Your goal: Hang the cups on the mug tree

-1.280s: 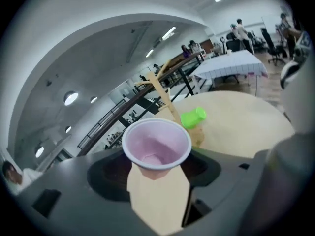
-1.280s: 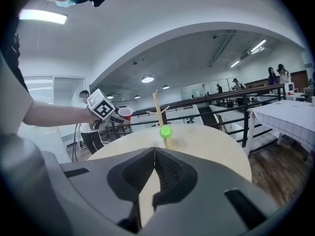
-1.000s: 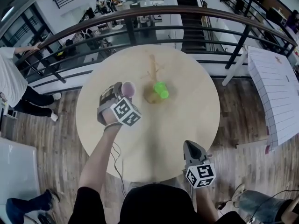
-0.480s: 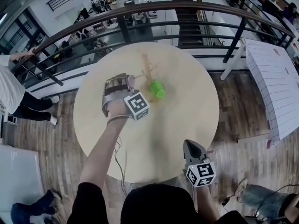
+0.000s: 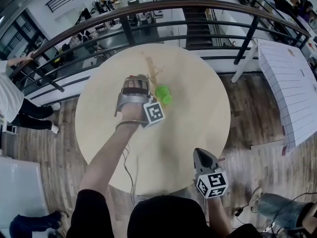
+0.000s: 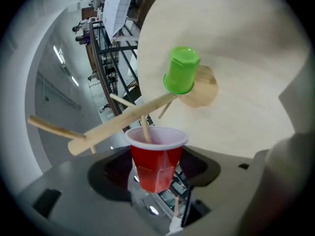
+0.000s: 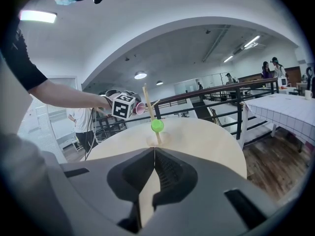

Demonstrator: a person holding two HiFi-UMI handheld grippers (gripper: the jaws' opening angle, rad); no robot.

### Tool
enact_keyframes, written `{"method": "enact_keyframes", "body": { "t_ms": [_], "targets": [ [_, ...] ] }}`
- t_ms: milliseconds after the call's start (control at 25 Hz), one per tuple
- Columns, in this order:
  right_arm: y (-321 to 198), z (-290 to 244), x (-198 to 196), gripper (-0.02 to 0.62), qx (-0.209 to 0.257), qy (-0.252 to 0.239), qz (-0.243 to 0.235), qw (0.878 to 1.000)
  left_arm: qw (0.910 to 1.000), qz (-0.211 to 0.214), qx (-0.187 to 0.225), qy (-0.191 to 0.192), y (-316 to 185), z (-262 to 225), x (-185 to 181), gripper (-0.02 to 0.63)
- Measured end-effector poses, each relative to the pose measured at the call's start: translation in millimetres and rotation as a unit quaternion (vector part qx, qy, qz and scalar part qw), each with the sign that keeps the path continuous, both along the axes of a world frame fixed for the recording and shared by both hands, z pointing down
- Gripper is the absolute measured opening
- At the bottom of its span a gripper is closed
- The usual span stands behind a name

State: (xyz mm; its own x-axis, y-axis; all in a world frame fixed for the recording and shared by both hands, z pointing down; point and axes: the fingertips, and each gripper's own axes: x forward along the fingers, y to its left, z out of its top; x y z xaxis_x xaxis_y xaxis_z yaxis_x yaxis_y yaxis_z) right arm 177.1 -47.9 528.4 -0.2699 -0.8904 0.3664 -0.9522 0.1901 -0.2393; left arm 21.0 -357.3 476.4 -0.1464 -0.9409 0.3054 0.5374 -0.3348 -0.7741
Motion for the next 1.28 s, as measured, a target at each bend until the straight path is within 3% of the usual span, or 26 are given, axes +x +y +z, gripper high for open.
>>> {"method": "enact_keyframes", "body": {
  "t_ms": [160, 600, 880, 1040, 1160, 1280],
  "targets": [
    [0.3, 4.9, 1.6, 0.011, -0.003, -0.001, -0.001, 1.000, 0.9992, 0.020, -0.002, -0.035, 3.6, 8.9, 20.0, 0.302],
    [3.0, 10.5, 5.4, 0.011, -0.015, 0.003, 0.001, 1.000, 0.9987, 0.027, -0.011, -0.042, 4.7, 23.4, 26.6, 0.302],
    [-1.9, 9.2, -0.3, 0.011, -0.013, -0.002, -0.007, 1.000, 0.9985, 0.051, -0.011, 0.014, 15.6, 17.9, 36.4, 0.302],
    [-4.3, 8.4, -2.8, 0.011, -0.012, 0.002, -0.018, 1.000, 0.9955, 0.063, -0.005, 0.071, 25.0, 3.6, 43.8, 0.302],
    [-4.7, 7.5, -10.2, 0.011, -0.011, 0.006, -0.028, 1.000, 0.9887, 0.075, 0.004, 0.130, 37.4, -11.8, 47.5, 0.302],
    [-5.7, 3.2, -20.7, 0.011, -0.007, 0.009, -0.039, 0.999, 0.9760, 0.081, 0.020, 0.201, 52.2, -32.8, 48.3, 0.302]
  ]
}}
